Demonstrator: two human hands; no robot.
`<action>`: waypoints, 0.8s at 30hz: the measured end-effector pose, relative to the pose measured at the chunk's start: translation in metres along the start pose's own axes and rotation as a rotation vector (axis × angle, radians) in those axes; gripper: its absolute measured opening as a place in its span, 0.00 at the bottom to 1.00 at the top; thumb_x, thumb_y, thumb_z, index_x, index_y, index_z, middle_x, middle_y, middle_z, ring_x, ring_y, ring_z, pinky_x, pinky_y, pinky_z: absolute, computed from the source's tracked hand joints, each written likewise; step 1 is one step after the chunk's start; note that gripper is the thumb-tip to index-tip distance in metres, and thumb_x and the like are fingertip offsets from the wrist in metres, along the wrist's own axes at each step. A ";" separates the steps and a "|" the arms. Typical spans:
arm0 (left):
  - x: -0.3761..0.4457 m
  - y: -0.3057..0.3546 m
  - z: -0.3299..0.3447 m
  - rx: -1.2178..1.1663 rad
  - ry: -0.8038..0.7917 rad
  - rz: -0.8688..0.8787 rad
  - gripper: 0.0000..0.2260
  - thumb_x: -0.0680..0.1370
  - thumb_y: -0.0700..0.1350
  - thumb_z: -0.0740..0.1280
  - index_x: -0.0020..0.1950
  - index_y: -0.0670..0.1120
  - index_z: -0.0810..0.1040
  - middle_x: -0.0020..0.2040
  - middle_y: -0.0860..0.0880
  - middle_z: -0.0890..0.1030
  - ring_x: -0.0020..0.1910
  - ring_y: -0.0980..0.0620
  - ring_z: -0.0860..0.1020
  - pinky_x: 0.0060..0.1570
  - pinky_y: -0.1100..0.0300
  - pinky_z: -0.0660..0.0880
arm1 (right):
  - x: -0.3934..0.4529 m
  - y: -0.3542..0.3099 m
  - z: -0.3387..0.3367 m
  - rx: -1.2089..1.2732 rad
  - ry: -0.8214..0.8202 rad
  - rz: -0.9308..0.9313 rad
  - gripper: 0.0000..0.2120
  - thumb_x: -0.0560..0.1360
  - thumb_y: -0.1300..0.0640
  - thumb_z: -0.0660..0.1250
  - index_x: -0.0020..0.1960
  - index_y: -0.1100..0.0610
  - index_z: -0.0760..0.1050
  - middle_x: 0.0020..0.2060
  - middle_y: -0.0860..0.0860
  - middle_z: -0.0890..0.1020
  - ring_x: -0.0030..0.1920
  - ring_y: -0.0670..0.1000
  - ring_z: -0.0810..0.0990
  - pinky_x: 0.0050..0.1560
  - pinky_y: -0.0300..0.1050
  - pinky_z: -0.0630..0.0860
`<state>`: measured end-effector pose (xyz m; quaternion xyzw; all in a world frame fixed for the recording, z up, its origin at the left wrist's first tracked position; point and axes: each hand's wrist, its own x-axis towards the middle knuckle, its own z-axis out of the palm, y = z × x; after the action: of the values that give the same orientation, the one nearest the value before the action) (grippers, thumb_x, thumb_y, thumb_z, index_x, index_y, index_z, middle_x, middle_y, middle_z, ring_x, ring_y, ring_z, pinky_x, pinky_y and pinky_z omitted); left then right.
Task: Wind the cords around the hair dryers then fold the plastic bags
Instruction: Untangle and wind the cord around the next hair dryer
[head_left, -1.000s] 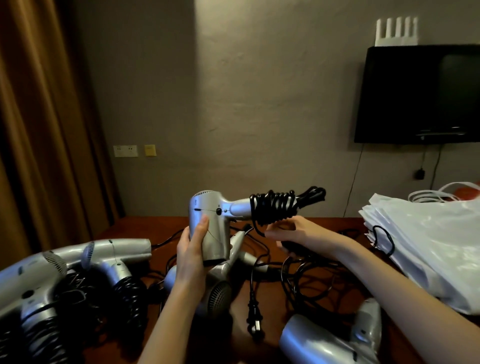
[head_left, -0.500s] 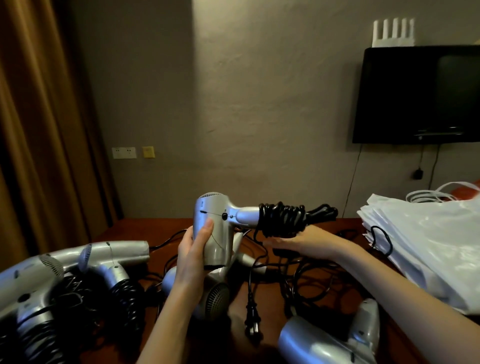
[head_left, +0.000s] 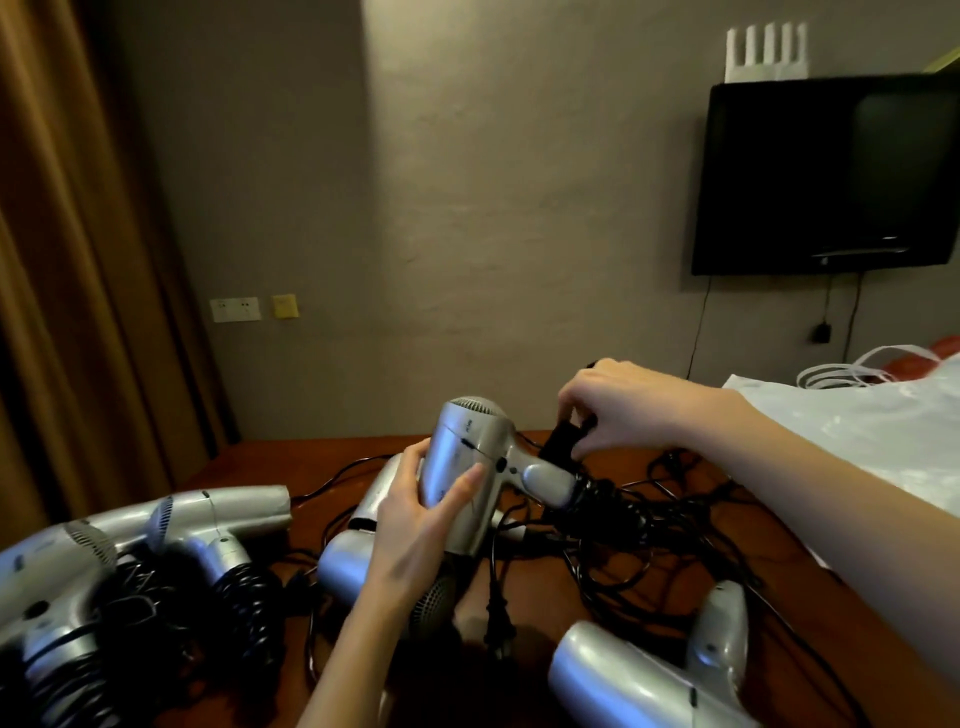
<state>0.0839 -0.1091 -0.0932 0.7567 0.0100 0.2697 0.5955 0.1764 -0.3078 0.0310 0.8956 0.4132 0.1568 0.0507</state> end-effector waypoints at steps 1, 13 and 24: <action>0.001 0.000 -0.001 -0.013 0.009 -0.005 0.28 0.61 0.70 0.69 0.56 0.59 0.74 0.53 0.54 0.81 0.52 0.52 0.81 0.54 0.44 0.79 | -0.002 -0.003 -0.003 -0.062 0.043 0.026 0.17 0.69 0.44 0.73 0.51 0.55 0.79 0.46 0.51 0.81 0.49 0.53 0.79 0.47 0.48 0.76; -0.002 0.007 0.001 0.018 0.174 -0.029 0.36 0.64 0.69 0.69 0.67 0.54 0.67 0.54 0.54 0.78 0.52 0.52 0.80 0.54 0.46 0.79 | -0.007 -0.033 -0.008 0.331 -0.026 0.200 0.13 0.77 0.59 0.59 0.46 0.66 0.79 0.38 0.59 0.83 0.38 0.55 0.81 0.36 0.43 0.76; 0.002 0.006 -0.005 -0.179 0.313 -0.130 0.46 0.60 0.72 0.71 0.72 0.51 0.65 0.58 0.50 0.78 0.55 0.47 0.79 0.56 0.41 0.78 | -0.030 -0.076 0.036 0.724 0.150 0.133 0.11 0.83 0.55 0.53 0.55 0.54 0.74 0.30 0.45 0.79 0.33 0.44 0.79 0.42 0.41 0.75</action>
<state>0.0812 -0.1056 -0.0863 0.6474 0.1272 0.3447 0.6678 0.1145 -0.2788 -0.0265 0.8665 0.3853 0.0685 -0.3098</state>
